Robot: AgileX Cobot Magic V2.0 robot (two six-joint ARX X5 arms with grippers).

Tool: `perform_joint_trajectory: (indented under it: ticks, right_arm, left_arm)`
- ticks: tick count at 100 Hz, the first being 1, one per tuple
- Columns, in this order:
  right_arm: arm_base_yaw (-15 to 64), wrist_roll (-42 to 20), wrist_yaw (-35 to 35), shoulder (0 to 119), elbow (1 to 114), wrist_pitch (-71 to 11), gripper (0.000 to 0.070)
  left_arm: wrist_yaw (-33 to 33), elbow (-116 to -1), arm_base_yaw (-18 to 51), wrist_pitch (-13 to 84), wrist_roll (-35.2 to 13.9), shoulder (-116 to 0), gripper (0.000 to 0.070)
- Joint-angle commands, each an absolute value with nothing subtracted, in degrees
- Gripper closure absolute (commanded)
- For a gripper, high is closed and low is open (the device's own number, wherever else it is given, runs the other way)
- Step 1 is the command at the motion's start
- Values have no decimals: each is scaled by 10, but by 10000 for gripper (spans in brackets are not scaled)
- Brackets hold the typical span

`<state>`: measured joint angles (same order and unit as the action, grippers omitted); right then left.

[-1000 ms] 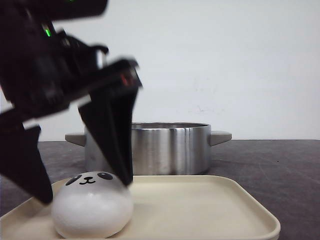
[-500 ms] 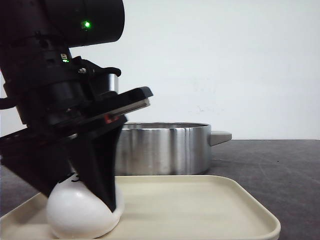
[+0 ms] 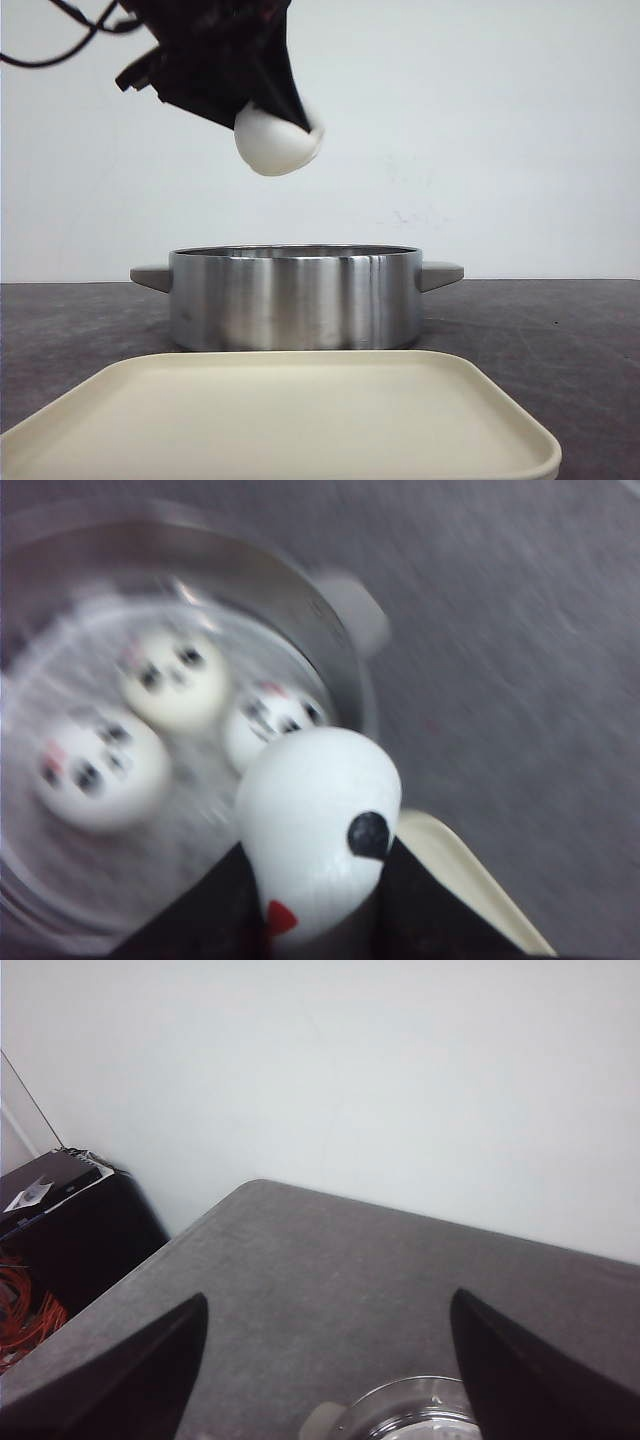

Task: Steam buns
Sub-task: 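Carry the bun with the left gripper and drop it into the steamer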

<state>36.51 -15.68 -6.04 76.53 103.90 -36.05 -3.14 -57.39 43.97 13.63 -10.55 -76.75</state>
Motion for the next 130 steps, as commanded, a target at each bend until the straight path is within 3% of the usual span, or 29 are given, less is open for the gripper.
perform_joint_trajectory:
  ticks: [1,19,40,48,61,69,97,100,104,107,111,116,130]
  right_arm:
    - [373,-142,-60,771,1052,-357,217]
    - [373,-128,-56,771,1052,-362,217]
    - [373,-128,-53,771,1052,-369,217]
    - [373,-128,-53,771,1052,-374,217]
    - [373,-126,-53,771,1052,-380,217]
    - [373,-126,-53,771,1052,-380,217]
    - [373,-119,-42,771,1052,-392,217]
    - [373,-115,-40,771,1052,-397,218]
    - [373,-109,-36,771,1051,-408,244]
    - [374,-103,-31,771,1051,-417,313]
    - [374,-93,-27,771,1051,-433,463]
    - [375,-79,-26,771,1050,-451,698]
    - [400,-65,11,769,1038,-477,686]
  left_arm:
    - [-34,-577,429,98,-67,-791,696]
    - [-16,-577,387,37,-49,-847,696]
    - [17,-577,367,31,-52,-899,684]
    - [17,-577,367,30,-51,-905,555]
    - [14,-577,367,10,-52,-905,178]
    - [14,-578,367,4,-57,-901,104]
    - [13,-596,365,10,-70,-853,125]
    - [13,-597,363,15,-72,-842,191]
    - [11,-597,361,23,-72,-823,353]
    - [10,-597,359,30,-73,-807,500]
    - [7,-597,355,41,-76,-784,687]
    - [-11,-597,351,57,-87,-754,686]
    - [-72,-597,331,120,-121,-660,690]
